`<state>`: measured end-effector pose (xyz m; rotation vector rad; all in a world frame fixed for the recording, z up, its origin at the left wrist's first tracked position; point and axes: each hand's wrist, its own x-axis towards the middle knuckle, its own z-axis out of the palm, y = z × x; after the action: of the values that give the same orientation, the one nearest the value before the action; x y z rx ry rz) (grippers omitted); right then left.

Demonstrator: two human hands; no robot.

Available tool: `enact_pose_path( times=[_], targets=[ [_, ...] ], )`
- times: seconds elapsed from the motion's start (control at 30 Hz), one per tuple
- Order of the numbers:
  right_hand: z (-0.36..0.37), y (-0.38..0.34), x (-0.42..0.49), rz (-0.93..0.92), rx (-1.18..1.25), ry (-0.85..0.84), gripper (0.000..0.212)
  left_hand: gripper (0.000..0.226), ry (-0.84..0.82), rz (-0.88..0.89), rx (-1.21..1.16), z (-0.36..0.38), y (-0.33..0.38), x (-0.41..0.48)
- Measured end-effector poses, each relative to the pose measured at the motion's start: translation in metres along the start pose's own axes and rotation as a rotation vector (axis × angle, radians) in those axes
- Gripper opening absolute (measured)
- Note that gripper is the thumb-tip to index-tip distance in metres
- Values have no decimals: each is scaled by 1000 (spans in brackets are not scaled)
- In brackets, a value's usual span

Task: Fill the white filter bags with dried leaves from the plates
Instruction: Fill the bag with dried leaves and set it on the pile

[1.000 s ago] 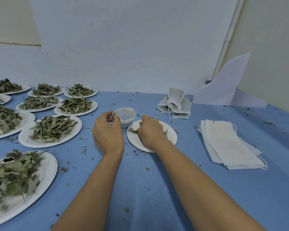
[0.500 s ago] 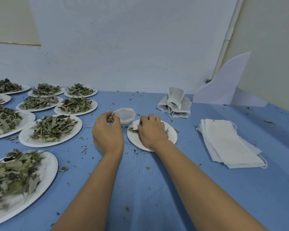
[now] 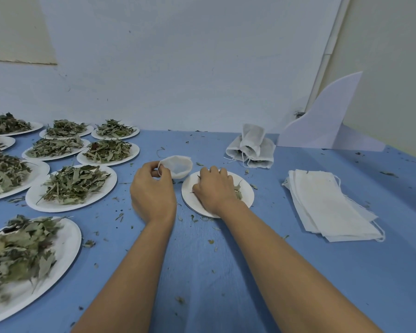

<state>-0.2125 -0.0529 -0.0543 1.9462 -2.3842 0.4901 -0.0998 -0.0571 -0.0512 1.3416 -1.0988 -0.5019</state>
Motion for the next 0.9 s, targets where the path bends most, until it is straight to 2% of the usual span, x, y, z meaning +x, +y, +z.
enact_pose_path(
  times=[0.27, 0.57, 0.67, 0.77, 0.9],
  targets=[
    [-5, 2, -3, -29, -14, -4, 33, 16, 9, -22, -26, 1, 0, -4],
    [-12, -1, -4, 25, -213, -45, 43, 17, -13, -10, 9, 0, -3, -4],
    [-15, -2, -4, 59, -150, -45, 55, 16, -18, -25, 17, -1, -3, -4],
    [-23, -3, -4, 121, 10, -42, 64, 16, -22, -37, 21, 0, -3, -3],
    [-42, 0, -6, 180, 68, 39, 63, 16, -27, -44, 24, 0, -3, -2]
  ],
)
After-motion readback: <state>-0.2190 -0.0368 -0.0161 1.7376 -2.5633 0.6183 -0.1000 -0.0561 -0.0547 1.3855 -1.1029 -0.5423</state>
